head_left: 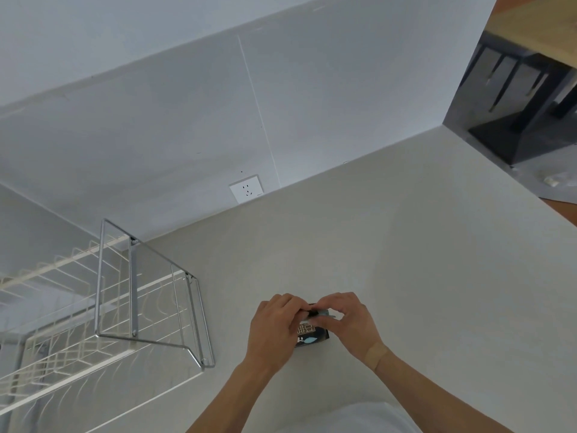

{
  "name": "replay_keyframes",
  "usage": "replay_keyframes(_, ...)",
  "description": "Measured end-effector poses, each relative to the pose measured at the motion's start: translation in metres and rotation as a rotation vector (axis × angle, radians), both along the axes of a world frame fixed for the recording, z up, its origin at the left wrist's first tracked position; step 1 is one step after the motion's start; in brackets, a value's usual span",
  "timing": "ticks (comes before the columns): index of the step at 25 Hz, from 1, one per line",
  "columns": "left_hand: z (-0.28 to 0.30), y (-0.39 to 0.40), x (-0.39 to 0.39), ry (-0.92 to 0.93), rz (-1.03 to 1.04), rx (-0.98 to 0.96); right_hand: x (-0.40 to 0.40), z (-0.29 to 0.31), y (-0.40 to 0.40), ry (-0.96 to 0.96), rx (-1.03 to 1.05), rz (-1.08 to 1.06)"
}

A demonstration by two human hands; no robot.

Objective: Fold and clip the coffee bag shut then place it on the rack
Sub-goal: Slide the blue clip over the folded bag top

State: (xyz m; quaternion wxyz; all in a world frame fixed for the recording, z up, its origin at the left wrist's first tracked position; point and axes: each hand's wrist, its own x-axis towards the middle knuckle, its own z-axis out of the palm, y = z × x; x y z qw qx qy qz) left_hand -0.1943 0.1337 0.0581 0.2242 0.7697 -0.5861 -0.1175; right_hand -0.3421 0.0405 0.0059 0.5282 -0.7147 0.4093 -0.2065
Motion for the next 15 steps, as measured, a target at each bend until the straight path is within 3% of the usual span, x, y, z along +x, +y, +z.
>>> replay_keyframes(6,-0.007,0.005,0.004,0.143,0.054,0.027,0.004,-0.012,0.002,0.021,-0.015,0.050)
replay_keyframes(12,-0.008,0.004,0.004,0.098,0.032,-0.014,0.006,-0.016,-0.003,0.087,0.006,0.064)
replay_keyframes(15,-0.009,0.018,0.018,0.109,0.139,0.001,-0.001,-0.012,-0.009,0.147,0.010,0.048)
